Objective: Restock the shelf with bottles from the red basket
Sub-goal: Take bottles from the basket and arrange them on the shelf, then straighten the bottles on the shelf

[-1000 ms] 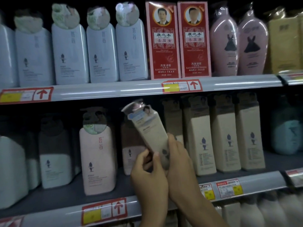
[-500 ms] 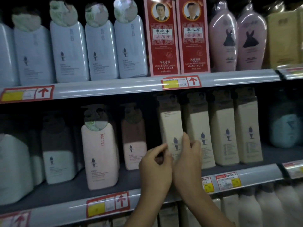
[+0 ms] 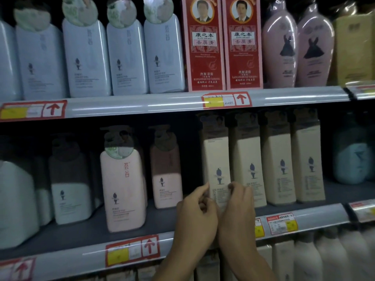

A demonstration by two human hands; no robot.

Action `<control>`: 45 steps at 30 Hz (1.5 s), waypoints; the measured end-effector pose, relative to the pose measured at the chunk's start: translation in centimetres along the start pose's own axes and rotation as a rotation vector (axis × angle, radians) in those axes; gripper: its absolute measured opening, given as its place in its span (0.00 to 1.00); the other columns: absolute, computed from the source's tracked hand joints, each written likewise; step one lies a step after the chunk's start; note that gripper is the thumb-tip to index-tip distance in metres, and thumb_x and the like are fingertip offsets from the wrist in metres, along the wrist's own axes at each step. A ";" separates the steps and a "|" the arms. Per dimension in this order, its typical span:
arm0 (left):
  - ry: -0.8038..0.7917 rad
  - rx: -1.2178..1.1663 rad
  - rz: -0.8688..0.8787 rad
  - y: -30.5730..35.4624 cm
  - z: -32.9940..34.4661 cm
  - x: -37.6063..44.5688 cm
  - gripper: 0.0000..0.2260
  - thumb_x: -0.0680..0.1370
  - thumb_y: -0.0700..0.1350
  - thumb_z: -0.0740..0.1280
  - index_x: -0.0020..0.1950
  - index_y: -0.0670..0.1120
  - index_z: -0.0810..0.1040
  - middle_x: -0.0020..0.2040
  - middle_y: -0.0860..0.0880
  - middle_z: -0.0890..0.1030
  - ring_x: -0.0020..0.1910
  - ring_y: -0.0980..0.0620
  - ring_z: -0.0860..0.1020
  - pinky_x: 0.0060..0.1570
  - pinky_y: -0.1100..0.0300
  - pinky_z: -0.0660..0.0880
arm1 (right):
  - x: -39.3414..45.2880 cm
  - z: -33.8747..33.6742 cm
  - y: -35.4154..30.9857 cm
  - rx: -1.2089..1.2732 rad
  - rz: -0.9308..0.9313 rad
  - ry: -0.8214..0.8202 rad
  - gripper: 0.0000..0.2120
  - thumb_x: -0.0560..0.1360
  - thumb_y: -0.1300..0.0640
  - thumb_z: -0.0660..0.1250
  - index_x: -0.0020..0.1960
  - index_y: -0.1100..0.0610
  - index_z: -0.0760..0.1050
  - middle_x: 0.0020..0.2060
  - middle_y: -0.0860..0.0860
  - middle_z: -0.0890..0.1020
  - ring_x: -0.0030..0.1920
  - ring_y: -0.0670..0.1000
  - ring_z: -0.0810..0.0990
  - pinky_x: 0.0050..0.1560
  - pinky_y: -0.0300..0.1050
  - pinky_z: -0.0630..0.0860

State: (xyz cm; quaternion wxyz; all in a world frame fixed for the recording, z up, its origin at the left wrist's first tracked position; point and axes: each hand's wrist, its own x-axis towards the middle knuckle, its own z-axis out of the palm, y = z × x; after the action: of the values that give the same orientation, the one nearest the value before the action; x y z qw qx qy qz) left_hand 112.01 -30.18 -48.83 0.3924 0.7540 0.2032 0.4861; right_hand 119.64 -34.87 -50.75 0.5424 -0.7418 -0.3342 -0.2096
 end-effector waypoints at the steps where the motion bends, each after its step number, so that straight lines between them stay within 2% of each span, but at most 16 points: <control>1: 0.008 0.005 0.002 0.0 0.1 -0.1 0.19 0.80 0.39 0.67 0.69 0.53 0.78 0.47 0.62 0.83 0.47 0.73 0.80 0.40 0.79 0.73 | -0.1 0.0 0.0 -0.001 -0.001 0.001 0.27 0.74 0.60 0.76 0.69 0.61 0.69 0.58 0.55 0.71 0.60 0.56 0.75 0.58 0.53 0.76; 4: -0.006 0.027 0.005 0.1 0.4 -0.6 0.20 0.81 0.41 0.67 0.72 0.54 0.76 0.53 0.59 0.84 0.51 0.72 0.79 0.46 0.79 0.74 | -0.4 -0.2 0.2 -0.001 0.004 0.004 0.28 0.76 0.60 0.75 0.71 0.62 0.68 0.61 0.56 0.73 0.63 0.56 0.74 0.61 0.50 0.74; 7: -0.025 0.047 0.006 0.3 0.7 -1.0 0.22 0.81 0.43 0.67 0.75 0.54 0.72 0.58 0.55 0.84 0.55 0.65 0.81 0.55 0.73 0.76 | -0.4 -0.4 0.2 -0.022 0.001 -0.001 0.28 0.77 0.59 0.74 0.72 0.62 0.68 0.62 0.57 0.73 0.64 0.56 0.73 0.63 0.49 0.73; 10: -0.040 0.039 -0.023 0.3 0.5 -0.8 0.22 0.81 0.44 0.67 0.75 0.55 0.72 0.59 0.55 0.83 0.55 0.62 0.81 0.57 0.70 0.78 | -0.3 -0.4 0.0 -0.014 0.003 -0.010 0.27 0.77 0.60 0.73 0.72 0.62 0.68 0.62 0.57 0.73 0.64 0.57 0.73 0.64 0.50 0.72; 13: -0.057 0.002 -0.065 0.8 0.1 -1.3 0.18 0.82 0.47 0.66 0.73 0.56 0.73 0.59 0.59 0.82 0.54 0.64 0.81 0.52 0.71 0.79 | -0.9 -0.9 -0.1 -0.026 -0.018 -0.006 0.26 0.76 0.60 0.74 0.71 0.60 0.69 0.62 0.56 0.73 0.64 0.57 0.72 0.63 0.49 0.71; 15: -0.026 -0.034 -0.070 1.3 -0.6 -1.9 0.16 0.82 0.45 0.66 0.70 0.56 0.75 0.53 0.63 0.81 0.51 0.71 0.80 0.45 0.76 0.76 | -1.9 -1.4 -0.4 -0.018 -0.068 0.000 0.28 0.75 0.61 0.74 0.72 0.59 0.69 0.64 0.55 0.72 0.66 0.55 0.71 0.65 0.48 0.69; 17: 0.014 -0.052 -0.063 1.8 -1.7 -2.5 0.16 0.81 0.43 0.67 0.68 0.55 0.76 0.50 0.65 0.79 0.49 0.76 0.77 0.42 0.80 0.73 | -2.9 -2.1 -1.2 0.019 -0.124 0.005 0.28 0.74 0.62 0.74 0.72 0.57 0.69 0.65 0.53 0.72 0.67 0.53 0.69 0.66 0.45 0.67; 21: 0.079 -0.057 -0.030 3.8 -5.3 -4.6 0.15 0.80 0.44 0.67 0.67 0.54 0.78 0.53 0.61 0.80 0.51 0.74 0.77 0.43 0.81 0.71 | -5.3 -4.1 -4.9 0.175 -0.177 0.010 0.22 0.79 0.53 0.69 0.71 0.55 0.71 0.60 0.44 0.70 0.64 0.46 0.69 0.63 0.41 0.66; 24: 0.106 0.002 -0.011 5.7 -9.1 -6.6 0.13 0.80 0.46 0.67 0.65 0.55 0.79 0.52 0.61 0.82 0.49 0.74 0.77 0.42 0.81 0.71 | -7.8 -5.9 -8.2 0.273 -0.181 -0.026 0.18 0.81 0.53 0.67 0.69 0.56 0.73 0.60 0.48 0.74 0.64 0.50 0.73 0.64 0.48 0.72; 27: 0.127 0.092 -0.007 7.3 -13.6 -8.9 0.12 0.80 0.47 0.67 0.63 0.54 0.80 0.51 0.59 0.82 0.50 0.67 0.80 0.44 0.78 0.72 | -10.5 -7.7 -10.8 0.341 -0.154 -0.107 0.18 0.82 0.51 0.66 0.69 0.56 0.74 0.61 0.50 0.76 0.64 0.50 0.74 0.66 0.49 0.73; 30: 0.155 0.153 -0.031 8.3 -18.3 -11.9 0.11 0.79 0.48 0.67 0.61 0.55 0.80 0.49 0.58 0.83 0.46 0.66 0.80 0.41 0.76 0.73 | -13.5 -9.0 -12.1 0.393 -0.101 -0.174 0.17 0.81 0.50 0.66 0.67 0.55 0.76 0.60 0.50 0.78 0.62 0.50 0.77 0.64 0.51 0.75; 32: 0.166 0.164 -0.072 8.4 -21.1 -14.1 0.10 0.79 0.48 0.67 0.60 0.56 0.80 0.49 0.56 0.84 0.45 0.63 0.81 0.44 0.69 0.75 | -15.5 -9.7 -12.5 0.412 -0.075 -0.213 0.14 0.81 0.47 0.66 0.64 0.51 0.77 0.58 0.48 0.80 0.58 0.47 0.79 0.62 0.53 0.78; 35: 0.199 0.157 -0.122 8.0 -24.7 -17.2 0.10 0.80 0.46 0.68 0.60 0.55 0.80 0.50 0.54 0.85 0.49 0.59 0.82 0.48 0.65 0.76 | -18.5 -10.0 -13.1 0.441 -0.053 -0.291 0.10 0.79 0.44 0.66 0.59 0.44 0.76 0.54 0.42 0.81 0.55 0.41 0.79 0.59 0.50 0.80; 38: 0.228 0.128 -0.181 7.6 -27.4 -19.8 0.11 0.80 0.48 0.69 0.62 0.54 0.79 0.52 0.52 0.85 0.52 0.56 0.82 0.52 0.60 0.79 | -20.3 -9.9 -13.9 0.442 -0.056 -0.387 0.07 0.80 0.44 0.67 0.57 0.42 0.77 0.53 0.42 0.81 0.55 0.43 0.80 0.59 0.52 0.80; 43: 0.286 0.103 -0.197 7.8 -31.0 -22.9 0.11 0.76 0.55 0.70 0.58 0.62 0.78 0.49 0.57 0.86 0.51 0.56 0.84 0.53 0.52 0.80 | -22.3 -10.9 -15.6 0.498 -0.119 -0.469 0.09 0.80 0.45 0.67 0.59 0.44 0.78 0.52 0.40 0.82 0.52 0.35 0.78 0.52 0.45 0.80; 45: 0.291 0.104 -0.183 8.2 -32.4 -23.6 0.14 0.72 0.59 0.70 0.57 0.62 0.78 0.50 0.55 0.86 0.51 0.54 0.84 0.55 0.48 0.82 | -22.9 -11.5 -16.1 0.502 -0.136 -0.473 0.09 0.80 0.45 0.67 0.58 0.43 0.78 0.51 0.40 0.82 0.52 0.33 0.78 0.48 0.38 0.78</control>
State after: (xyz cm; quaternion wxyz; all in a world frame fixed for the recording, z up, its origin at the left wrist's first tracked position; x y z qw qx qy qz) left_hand 72.01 -38.58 -48.79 0.3619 0.6732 0.3507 0.5411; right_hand 92.85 -48.86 -51.73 0.6002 -0.5892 -0.5404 0.0208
